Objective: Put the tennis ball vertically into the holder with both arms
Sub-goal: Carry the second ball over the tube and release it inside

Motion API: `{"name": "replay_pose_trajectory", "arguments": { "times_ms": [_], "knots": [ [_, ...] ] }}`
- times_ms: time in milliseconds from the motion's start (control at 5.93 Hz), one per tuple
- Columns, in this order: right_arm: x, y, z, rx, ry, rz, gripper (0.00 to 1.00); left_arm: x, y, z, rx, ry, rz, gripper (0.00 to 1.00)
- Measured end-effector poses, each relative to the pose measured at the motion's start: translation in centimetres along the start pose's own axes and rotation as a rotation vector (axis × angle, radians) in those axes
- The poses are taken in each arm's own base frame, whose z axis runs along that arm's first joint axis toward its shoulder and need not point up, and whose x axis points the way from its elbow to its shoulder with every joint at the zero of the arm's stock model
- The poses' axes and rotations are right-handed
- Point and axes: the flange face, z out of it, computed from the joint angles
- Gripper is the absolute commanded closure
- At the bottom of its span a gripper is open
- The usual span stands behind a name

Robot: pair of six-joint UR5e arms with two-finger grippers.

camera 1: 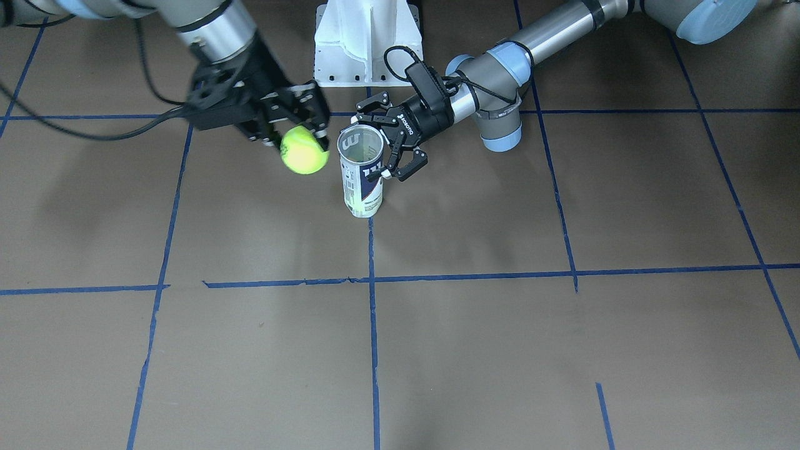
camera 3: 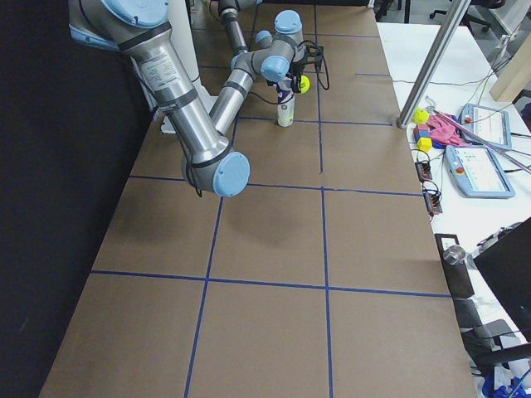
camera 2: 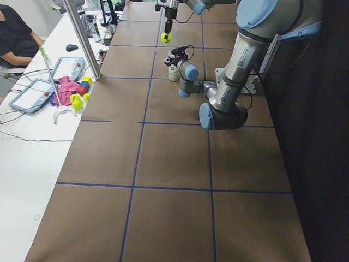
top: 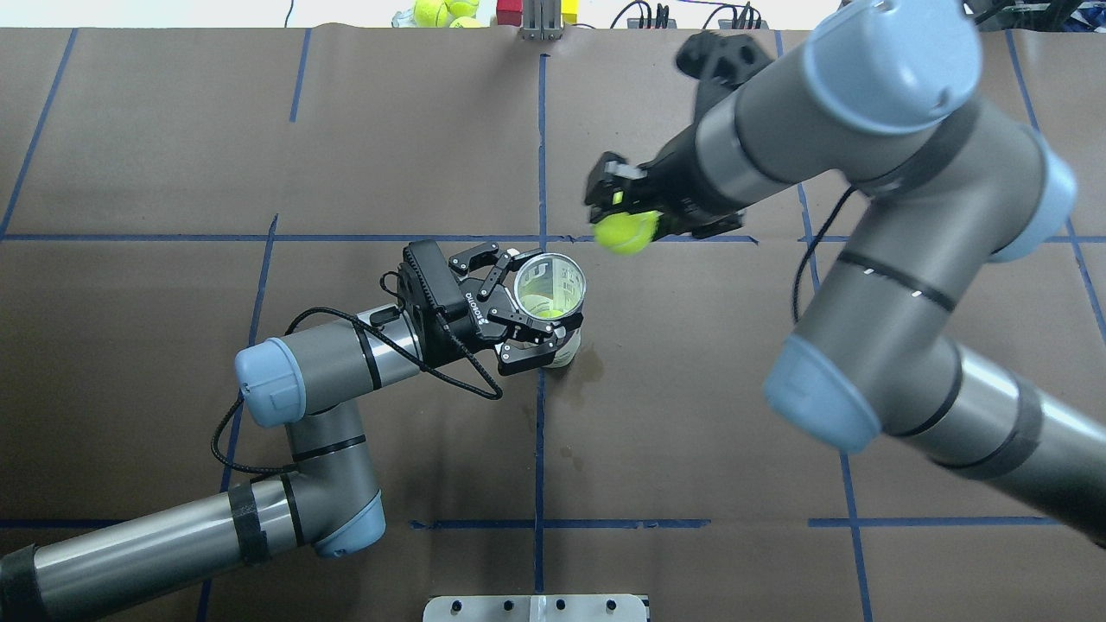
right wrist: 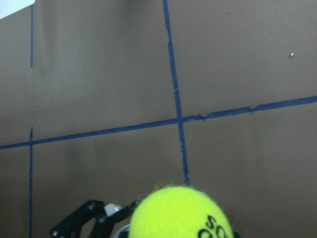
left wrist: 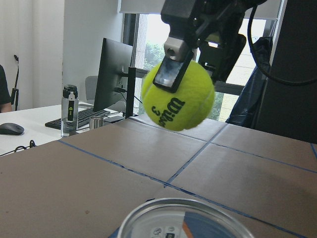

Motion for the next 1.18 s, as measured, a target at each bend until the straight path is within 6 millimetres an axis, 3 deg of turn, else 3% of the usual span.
{"name": "replay_pose_trajectory", "arguments": {
  "times_ms": [337, 506, 843, 1180],
  "knots": [
    [-2.3, 1.6, 1.0, -0.007, -0.012, -0.002, 0.93, 0.1, 0.0, 0.0, 0.000, 0.001, -0.001, 0.01],
    [-2.5, 1.9, 1.3, -0.010, -0.012, -0.004, 0.59, 0.1, -0.1, 0.1, 0.001, 0.001, -0.002, 0.01],
    [-2.9, 2.7, 1.8, -0.025, -0.013, -0.021, 0.04, 0.1, -0.1, 0.1, 0.002, 0.001, -0.002, 0.01],
    [-3.1, 3.2, 2.0, -0.035, -0.013, -0.027, 0.01, 0.0, -0.2, 0.1, 0.002, 0.000, -0.003, 0.01]
  ]
}}
